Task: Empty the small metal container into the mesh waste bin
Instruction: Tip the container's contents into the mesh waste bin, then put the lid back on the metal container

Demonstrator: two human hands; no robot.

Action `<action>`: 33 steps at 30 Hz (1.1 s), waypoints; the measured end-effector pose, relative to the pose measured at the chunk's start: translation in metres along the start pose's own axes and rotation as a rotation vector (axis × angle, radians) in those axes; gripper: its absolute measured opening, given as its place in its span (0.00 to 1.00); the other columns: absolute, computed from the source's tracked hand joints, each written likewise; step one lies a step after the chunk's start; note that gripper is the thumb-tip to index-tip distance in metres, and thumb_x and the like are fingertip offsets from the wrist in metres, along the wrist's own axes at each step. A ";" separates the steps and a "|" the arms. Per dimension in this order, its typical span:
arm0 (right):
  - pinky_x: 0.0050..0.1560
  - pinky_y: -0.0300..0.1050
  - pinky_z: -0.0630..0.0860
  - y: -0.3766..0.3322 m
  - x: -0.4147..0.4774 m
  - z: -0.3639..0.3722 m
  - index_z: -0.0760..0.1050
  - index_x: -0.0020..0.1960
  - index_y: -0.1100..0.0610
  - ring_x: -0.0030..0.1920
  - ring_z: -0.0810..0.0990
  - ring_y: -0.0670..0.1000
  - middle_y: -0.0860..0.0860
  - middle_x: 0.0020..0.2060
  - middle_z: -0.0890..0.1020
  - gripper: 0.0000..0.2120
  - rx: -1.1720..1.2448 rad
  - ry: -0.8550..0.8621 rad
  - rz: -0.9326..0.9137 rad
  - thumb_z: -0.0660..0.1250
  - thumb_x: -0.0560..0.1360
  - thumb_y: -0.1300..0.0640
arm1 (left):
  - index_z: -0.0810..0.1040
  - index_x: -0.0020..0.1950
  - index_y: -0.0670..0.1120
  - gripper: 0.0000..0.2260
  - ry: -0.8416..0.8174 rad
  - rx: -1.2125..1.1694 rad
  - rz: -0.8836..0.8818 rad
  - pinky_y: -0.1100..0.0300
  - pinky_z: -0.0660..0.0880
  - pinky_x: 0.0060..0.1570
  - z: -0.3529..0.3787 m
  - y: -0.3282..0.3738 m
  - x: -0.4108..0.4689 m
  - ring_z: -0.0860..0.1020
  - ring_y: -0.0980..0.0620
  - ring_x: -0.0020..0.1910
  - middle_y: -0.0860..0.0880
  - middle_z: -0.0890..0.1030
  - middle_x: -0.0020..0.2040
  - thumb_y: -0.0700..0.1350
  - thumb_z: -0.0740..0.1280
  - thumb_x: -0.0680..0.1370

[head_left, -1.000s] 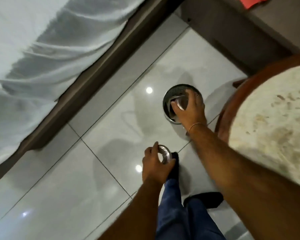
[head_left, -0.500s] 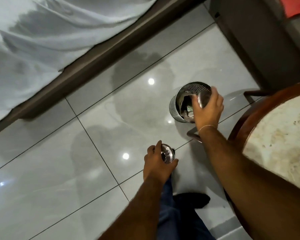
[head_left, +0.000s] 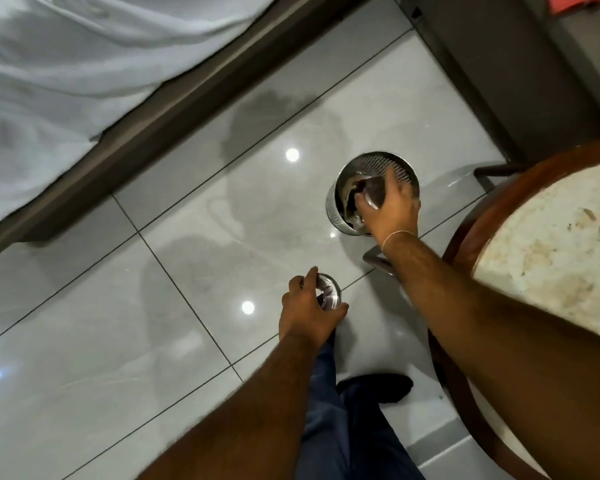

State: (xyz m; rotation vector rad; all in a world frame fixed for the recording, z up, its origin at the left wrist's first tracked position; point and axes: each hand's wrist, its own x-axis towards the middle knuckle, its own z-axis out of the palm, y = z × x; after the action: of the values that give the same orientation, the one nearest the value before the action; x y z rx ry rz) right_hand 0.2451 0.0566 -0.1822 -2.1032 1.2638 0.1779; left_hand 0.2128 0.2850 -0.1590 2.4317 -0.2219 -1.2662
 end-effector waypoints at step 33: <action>0.68 0.50 0.82 0.142 -0.147 -0.173 0.85 0.67 0.50 0.67 0.87 0.52 0.54 0.66 0.88 0.26 1.642 -0.272 0.549 0.62 0.83 0.33 | 0.65 0.84 0.54 0.50 -0.152 0.289 0.922 0.58 0.75 0.70 0.022 0.234 -0.072 0.75 0.54 0.73 0.52 0.72 0.78 0.69 0.79 0.67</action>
State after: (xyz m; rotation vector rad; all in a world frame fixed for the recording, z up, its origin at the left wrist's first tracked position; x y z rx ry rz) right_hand 0.0140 0.0165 -0.0526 -0.3183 1.0867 -0.2718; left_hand 0.1620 0.0883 -0.0210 1.9774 -1.4483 -0.9960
